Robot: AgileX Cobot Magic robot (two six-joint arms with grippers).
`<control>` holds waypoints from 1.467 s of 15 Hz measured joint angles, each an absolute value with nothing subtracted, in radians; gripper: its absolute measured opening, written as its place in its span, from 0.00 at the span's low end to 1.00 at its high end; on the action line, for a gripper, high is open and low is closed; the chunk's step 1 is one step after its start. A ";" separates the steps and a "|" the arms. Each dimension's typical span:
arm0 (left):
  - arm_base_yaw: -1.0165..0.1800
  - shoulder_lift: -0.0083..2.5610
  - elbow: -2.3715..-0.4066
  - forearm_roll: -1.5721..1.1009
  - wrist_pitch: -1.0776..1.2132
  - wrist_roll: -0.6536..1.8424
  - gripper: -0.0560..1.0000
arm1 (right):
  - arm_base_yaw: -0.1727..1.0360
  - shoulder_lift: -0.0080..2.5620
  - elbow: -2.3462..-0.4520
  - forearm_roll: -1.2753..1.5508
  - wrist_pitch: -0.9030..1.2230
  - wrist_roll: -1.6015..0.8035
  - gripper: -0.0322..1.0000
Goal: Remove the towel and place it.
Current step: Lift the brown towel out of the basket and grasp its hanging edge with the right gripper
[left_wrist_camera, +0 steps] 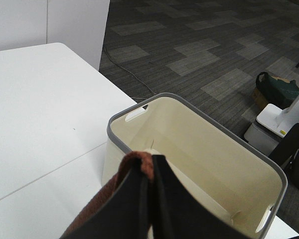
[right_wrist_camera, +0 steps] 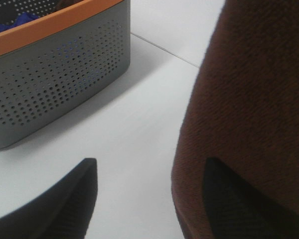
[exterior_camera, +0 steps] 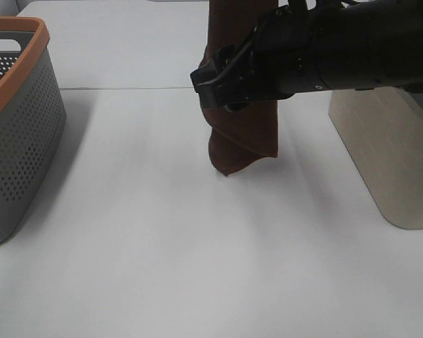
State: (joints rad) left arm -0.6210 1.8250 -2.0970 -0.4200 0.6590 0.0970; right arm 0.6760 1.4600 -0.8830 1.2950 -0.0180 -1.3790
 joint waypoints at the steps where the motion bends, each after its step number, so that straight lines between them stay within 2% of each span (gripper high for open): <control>1: -0.621 1.825 -2.097 -0.431 0.659 0.097 0.05 | 0.676 1.488 -0.909 1.295 -0.024 -1.379 0.60; 7: -0.621 1.825 -2.097 -0.442 0.658 0.097 0.05 | 0.676 1.591 -0.999 1.315 -0.068 -1.345 0.62; 14: -0.621 1.825 -2.097 -0.402 0.646 0.097 0.05 | 0.676 1.564 -1.023 1.318 0.095 -1.312 0.62; 17: -0.621 1.825 -2.097 -0.401 0.640 0.097 0.05 | 0.676 1.577 -1.038 1.318 0.048 -1.322 0.62; 19: -0.621 1.825 -2.097 -0.406 0.636 0.097 0.05 | 0.676 1.636 -1.047 1.319 -0.055 -1.325 0.63; 20: -0.621 1.825 -2.097 -0.406 0.636 0.097 0.05 | 0.676 1.655 -1.047 1.332 -0.094 -1.319 0.64; 21: -0.621 1.825 -2.097 -0.397 0.637 0.097 0.05 | 0.676 1.665 -1.047 1.381 -0.178 -1.302 0.70; 22: -0.621 1.825 -2.097 -0.397 0.637 0.097 0.05 | 0.676 1.665 -1.047 1.381 -0.178 -1.302 0.70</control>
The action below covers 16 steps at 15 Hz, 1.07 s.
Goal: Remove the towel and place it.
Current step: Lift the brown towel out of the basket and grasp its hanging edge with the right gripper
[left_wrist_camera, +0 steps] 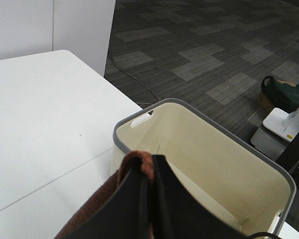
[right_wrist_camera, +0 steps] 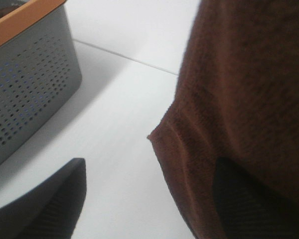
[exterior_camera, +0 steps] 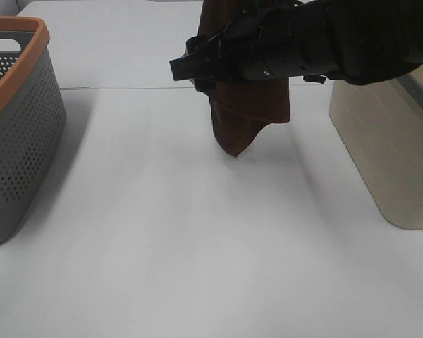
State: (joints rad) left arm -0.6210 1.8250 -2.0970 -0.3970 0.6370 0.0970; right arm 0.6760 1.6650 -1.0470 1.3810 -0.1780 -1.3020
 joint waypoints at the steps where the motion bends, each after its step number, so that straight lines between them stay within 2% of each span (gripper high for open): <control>1: -0.621 1.819 -2.097 -0.394 0.654 0.097 0.05 | 0.676 1.665 -1.047 1.395 -0.232 -1.301 0.72; 6: -0.621 1.777 -2.097 -0.350 0.668 0.097 0.05 | 0.676 1.665 -1.047 1.445 -0.354 -1.301 0.79; 16: -0.621 1.766 -2.097 -0.326 0.735 0.070 0.05 | 0.676 1.665 -1.047 1.527 -0.384 -1.309 0.80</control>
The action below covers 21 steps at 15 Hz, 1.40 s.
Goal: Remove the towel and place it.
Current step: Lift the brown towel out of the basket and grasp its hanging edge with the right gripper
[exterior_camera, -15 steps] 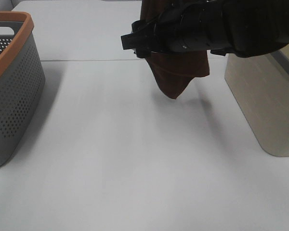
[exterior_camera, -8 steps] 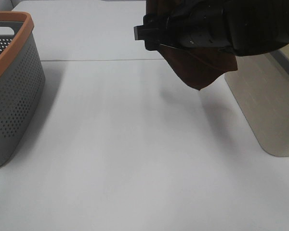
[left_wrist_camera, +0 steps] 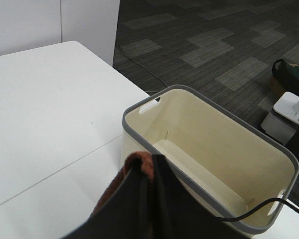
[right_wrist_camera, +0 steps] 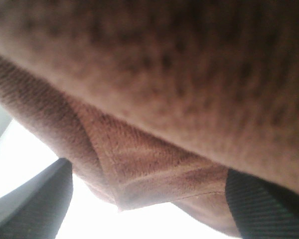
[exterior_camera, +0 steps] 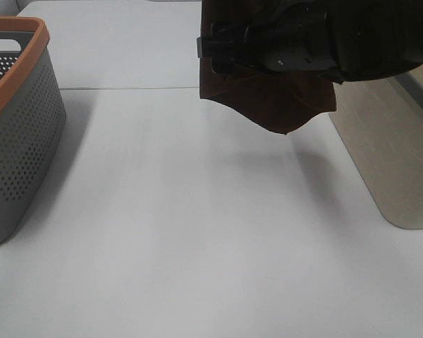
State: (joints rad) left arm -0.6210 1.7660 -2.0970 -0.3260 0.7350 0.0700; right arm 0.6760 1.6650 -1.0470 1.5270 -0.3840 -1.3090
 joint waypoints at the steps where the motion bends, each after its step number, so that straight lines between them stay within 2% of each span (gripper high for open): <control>1: -0.621 1.763 -2.097 -0.326 0.741 0.070 0.05 | 0.676 1.665 -1.047 1.527 -0.384 -1.309 0.78; 9: -0.621 1.753 -2.097 -0.358 0.756 0.066 0.05 | 0.676 1.665 -1.047 1.528 -0.386 -1.328 0.45; 12: -0.621 1.753 -2.097 -0.338 0.756 0.066 0.05 | 0.676 1.665 -1.047 1.528 -0.386 -1.329 0.24; 13: -0.621 1.753 -2.097 -0.320 0.755 0.066 0.05 | 0.676 1.665 -1.047 1.528 -0.383 -1.330 0.21; 17: -0.621 1.753 -2.097 -0.278 0.733 0.066 0.05 | 0.676 1.665 -1.047 1.528 -0.381 -1.329 0.19; 21: -0.621 1.753 -2.097 -0.277 0.733 0.066 0.05 | 0.676 1.665 -1.047 1.529 -0.375 -1.329 0.31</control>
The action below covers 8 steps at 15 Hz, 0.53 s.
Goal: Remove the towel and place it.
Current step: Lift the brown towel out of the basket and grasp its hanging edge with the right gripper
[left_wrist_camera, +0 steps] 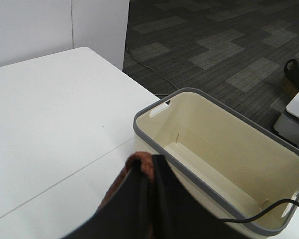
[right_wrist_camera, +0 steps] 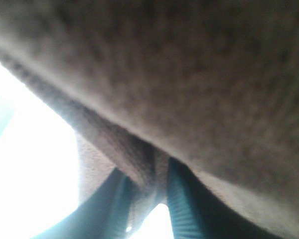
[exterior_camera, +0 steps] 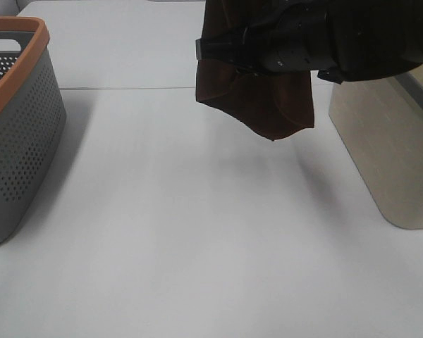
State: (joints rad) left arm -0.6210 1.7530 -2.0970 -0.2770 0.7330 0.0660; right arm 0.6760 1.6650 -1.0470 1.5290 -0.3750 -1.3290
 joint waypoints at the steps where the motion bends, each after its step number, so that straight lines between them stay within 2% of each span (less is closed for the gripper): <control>1: -0.621 1.753 -2.097 -0.277 0.733 0.066 0.05 | 0.676 1.665 -1.047 1.529 -0.375 -1.329 0.33; 4: -0.621 1.753 -2.097 -0.277 0.733 0.066 0.05 | 0.676 1.665 -1.047 1.531 -0.374 -1.329 0.37; 6: -0.621 1.753 -2.097 -0.277 0.733 0.066 0.05 | 0.676 1.665 -1.047 1.531 -0.374 -1.329 0.49; 8: -0.621 1.753 -2.097 -0.277 0.733 0.066 0.05 | 0.676 1.665 -1.047 1.531 -0.374 -1.330 0.55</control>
